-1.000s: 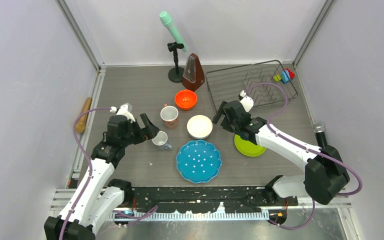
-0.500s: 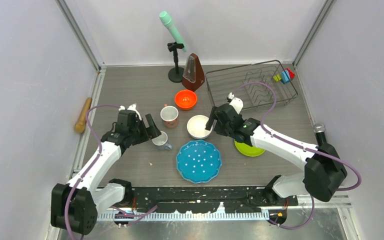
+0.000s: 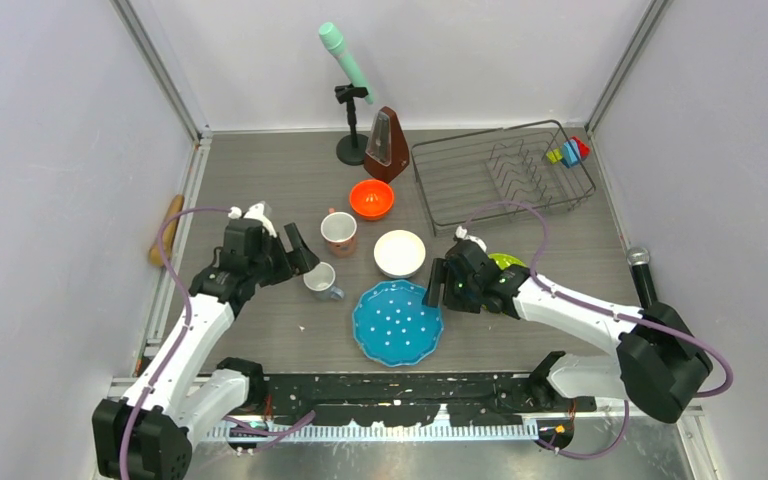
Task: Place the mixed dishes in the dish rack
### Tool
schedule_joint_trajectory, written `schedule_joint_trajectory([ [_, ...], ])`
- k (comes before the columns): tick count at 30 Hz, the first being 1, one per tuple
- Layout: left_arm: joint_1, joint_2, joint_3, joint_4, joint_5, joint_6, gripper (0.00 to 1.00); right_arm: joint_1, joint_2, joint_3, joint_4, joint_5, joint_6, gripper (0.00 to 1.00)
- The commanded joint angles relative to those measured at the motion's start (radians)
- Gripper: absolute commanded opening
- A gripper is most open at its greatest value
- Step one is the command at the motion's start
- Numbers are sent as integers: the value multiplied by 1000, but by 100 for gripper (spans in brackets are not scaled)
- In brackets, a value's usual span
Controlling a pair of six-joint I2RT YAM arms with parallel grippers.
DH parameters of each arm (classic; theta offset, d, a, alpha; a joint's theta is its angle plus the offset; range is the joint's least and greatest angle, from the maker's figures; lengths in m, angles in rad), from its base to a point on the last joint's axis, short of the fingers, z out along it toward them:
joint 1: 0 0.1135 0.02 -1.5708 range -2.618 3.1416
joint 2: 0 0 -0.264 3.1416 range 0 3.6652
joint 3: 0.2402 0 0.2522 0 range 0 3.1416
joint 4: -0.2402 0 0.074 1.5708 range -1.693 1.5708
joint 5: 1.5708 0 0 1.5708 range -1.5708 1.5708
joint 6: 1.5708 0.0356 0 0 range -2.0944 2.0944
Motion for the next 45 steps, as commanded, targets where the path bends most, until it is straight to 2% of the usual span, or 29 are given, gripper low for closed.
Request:
schedule_joint_trajectory([
  [1,-2,2,62,-22,57,25,83,10,-24,-47,96,-126,-2,70],
  [7,-2,2,92,-39,91,34,82,11,12,-52,107,-168,6,52],
  [8,-2,2,98,-43,93,34,82,11,9,-52,105,-169,7,39],
  [9,-1,5,105,-50,100,35,81,12,-4,-50,102,-164,4,33],
  [10,-2,8,112,-56,109,35,80,13,-13,-45,90,-157,1,21],
  [13,-3,28,137,-67,147,42,77,12,-67,-18,36,-120,-21,5],
  [19,-70,66,191,-82,125,90,75,12,-129,79,-44,-76,-76,2],
  [23,-126,95,220,-47,183,116,75,12,-145,126,-76,-58,-113,0],
  [28,-176,111,232,11,243,114,73,12,-189,150,-40,-63,-161,0],
  [36,-183,155,216,152,401,97,74,11,-260,228,27,-24,-267,0],
  [41,-185,166,196,245,428,72,75,11,-257,279,80,-11,-314,0],
  [45,-194,198,210,252,466,67,75,11,-232,326,107,-37,-326,0],
])
